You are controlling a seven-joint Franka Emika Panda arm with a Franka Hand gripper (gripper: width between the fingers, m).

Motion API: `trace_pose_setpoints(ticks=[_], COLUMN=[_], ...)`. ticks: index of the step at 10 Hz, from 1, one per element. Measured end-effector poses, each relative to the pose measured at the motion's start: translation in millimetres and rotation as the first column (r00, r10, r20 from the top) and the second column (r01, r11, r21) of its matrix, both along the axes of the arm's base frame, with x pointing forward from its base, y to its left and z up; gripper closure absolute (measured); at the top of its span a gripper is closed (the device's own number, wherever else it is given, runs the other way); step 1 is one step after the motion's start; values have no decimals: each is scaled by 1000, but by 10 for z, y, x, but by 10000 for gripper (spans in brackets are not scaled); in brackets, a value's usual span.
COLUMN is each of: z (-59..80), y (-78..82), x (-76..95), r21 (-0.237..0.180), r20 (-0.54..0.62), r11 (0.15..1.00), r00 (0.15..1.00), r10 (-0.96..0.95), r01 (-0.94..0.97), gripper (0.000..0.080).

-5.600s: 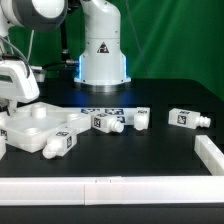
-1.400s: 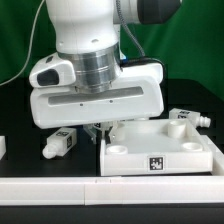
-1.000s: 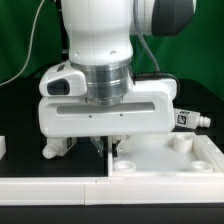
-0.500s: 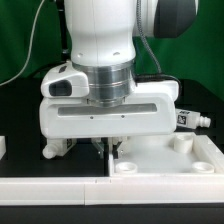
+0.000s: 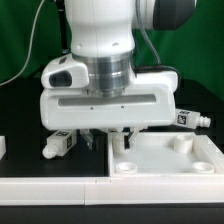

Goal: Assemble one leg

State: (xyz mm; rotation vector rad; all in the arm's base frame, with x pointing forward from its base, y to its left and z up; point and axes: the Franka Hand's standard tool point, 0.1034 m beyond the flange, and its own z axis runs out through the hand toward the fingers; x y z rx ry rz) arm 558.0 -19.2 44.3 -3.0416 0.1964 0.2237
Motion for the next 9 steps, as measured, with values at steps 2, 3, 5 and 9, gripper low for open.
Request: trace_pose_setpoints(ticks=[2,3,5,9], z=[189,191,175,158], y=[121,153,140,110], x=[-130,-126,-134,-147], r21=[2,0,0,-1], r20=[-16,-13,-15,-13], r11=[999,999,999,999], r00=[999,999,999,999], r10=[-49,-53,-50,-39], r01=[49,53,50,39], gripper=[177,158,151,150])
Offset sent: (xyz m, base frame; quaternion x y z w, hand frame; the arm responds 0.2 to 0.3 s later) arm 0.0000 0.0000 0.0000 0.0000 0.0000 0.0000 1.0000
